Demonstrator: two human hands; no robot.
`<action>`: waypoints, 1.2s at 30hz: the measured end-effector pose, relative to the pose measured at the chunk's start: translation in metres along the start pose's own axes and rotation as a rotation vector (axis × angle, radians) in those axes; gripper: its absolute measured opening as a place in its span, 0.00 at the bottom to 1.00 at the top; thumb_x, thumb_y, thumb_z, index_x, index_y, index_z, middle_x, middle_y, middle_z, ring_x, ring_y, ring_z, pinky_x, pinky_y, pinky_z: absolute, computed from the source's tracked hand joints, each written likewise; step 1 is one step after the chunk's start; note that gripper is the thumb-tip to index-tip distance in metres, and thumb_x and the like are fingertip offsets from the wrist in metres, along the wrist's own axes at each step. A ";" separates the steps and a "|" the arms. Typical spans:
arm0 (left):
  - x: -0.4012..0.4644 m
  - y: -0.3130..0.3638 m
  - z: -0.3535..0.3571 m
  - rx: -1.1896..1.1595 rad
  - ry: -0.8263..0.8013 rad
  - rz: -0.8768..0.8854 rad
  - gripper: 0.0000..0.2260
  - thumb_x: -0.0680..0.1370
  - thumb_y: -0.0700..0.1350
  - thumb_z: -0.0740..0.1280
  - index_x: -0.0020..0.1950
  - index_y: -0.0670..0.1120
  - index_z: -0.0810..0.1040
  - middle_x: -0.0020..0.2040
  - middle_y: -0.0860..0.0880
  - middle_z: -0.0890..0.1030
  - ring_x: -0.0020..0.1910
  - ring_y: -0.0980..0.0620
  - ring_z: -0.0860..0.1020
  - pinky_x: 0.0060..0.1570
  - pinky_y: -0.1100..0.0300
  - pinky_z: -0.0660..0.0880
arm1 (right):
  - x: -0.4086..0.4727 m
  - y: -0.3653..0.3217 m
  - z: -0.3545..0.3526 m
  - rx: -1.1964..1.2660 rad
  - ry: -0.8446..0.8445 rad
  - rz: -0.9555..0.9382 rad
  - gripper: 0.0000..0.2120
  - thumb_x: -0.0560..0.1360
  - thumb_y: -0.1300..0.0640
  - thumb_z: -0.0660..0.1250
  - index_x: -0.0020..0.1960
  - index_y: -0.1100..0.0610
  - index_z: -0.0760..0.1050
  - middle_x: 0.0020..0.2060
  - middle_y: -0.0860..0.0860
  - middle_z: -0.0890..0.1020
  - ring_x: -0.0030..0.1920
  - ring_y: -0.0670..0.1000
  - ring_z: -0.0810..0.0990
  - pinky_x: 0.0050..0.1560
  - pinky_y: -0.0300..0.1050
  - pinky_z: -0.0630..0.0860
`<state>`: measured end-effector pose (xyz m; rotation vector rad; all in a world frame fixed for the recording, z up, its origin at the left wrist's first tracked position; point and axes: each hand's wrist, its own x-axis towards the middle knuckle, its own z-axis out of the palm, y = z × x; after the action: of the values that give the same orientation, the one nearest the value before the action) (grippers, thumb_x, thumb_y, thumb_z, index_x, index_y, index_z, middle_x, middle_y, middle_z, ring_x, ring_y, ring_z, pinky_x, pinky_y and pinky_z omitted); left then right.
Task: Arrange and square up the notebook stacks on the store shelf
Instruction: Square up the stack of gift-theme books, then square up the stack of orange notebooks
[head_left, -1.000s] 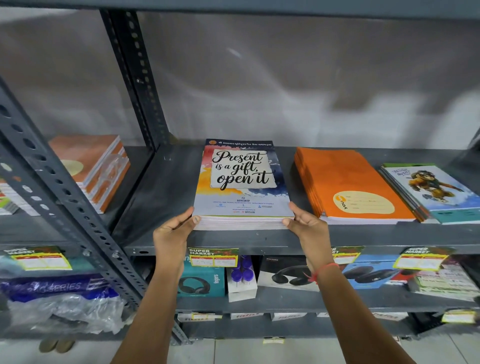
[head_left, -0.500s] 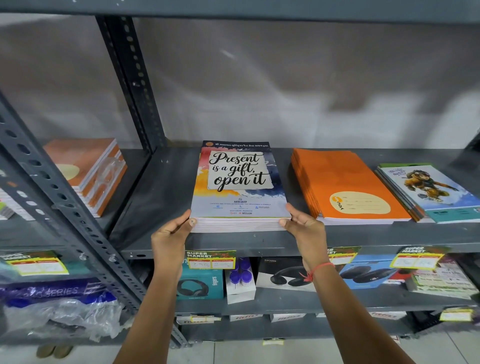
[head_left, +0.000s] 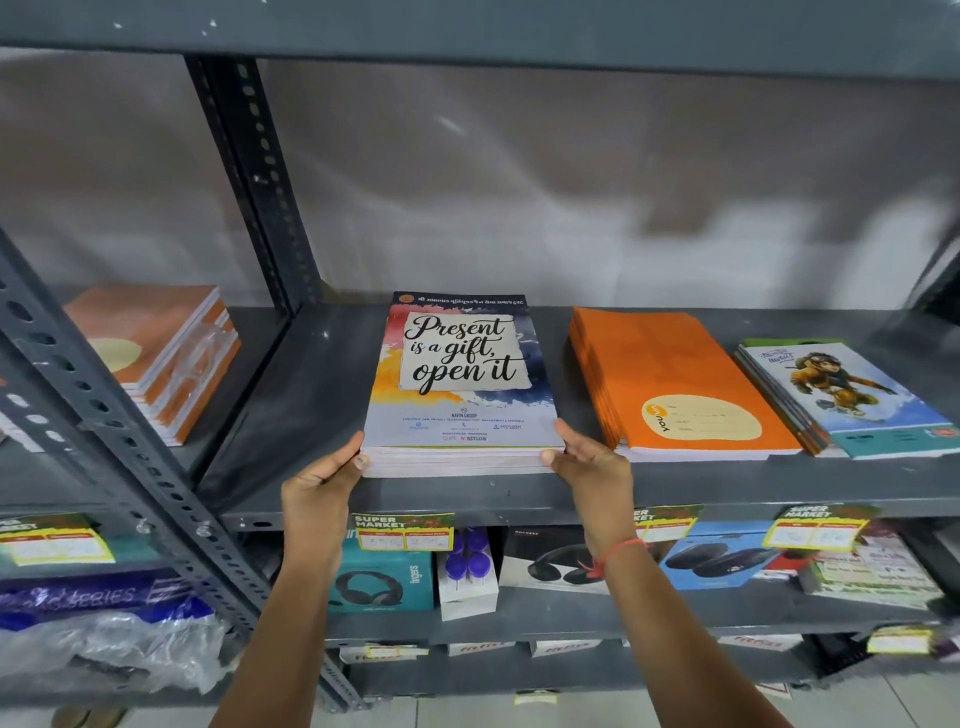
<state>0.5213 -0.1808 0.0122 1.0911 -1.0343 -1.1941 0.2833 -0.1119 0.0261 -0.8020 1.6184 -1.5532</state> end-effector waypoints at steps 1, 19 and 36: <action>-0.001 0.001 0.000 0.013 0.004 0.002 0.16 0.74 0.33 0.65 0.57 0.48 0.76 0.57 0.48 0.79 0.47 0.64 0.78 0.46 0.77 0.74 | -0.001 0.000 0.001 -0.001 0.001 -0.001 0.20 0.71 0.65 0.69 0.62 0.56 0.76 0.55 0.46 0.79 0.57 0.45 0.76 0.60 0.36 0.68; -0.104 0.000 0.234 0.353 -0.418 -0.018 0.29 0.76 0.54 0.60 0.74 0.56 0.51 0.75 0.54 0.56 0.71 0.57 0.58 0.68 0.60 0.56 | 0.017 -0.016 -0.184 0.150 0.567 -0.294 0.14 0.77 0.65 0.60 0.61 0.60 0.76 0.56 0.49 0.79 0.58 0.45 0.77 0.54 0.25 0.72; -0.095 -0.018 0.238 0.130 -0.382 -0.168 0.21 0.76 0.44 0.63 0.65 0.63 0.65 0.57 0.65 0.76 0.58 0.68 0.71 0.54 0.71 0.67 | 0.064 -0.001 -0.244 0.130 -0.243 -0.047 0.30 0.74 0.67 0.63 0.73 0.53 0.59 0.58 0.40 0.77 0.51 0.32 0.79 0.45 0.24 0.75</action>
<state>0.2759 -0.1067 0.0333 1.0894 -1.3473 -1.5276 0.0429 -0.0358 0.0192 -0.9241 1.3195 -1.5120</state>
